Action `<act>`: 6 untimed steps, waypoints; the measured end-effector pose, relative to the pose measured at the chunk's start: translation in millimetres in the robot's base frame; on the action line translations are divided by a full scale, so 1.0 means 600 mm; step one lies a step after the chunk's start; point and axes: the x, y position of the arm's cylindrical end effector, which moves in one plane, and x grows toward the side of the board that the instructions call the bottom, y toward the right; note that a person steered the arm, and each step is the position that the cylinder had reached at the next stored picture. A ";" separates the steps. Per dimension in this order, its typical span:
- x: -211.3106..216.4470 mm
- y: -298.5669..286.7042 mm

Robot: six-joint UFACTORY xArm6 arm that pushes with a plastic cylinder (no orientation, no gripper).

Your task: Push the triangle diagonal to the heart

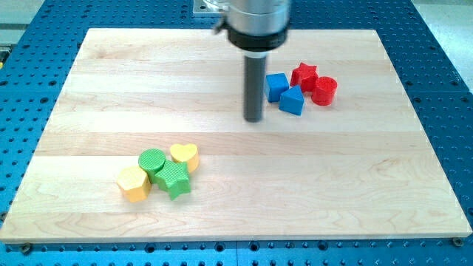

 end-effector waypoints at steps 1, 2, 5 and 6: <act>0.022 0.102; -0.005 0.184; -0.008 0.053; 0.008 -0.083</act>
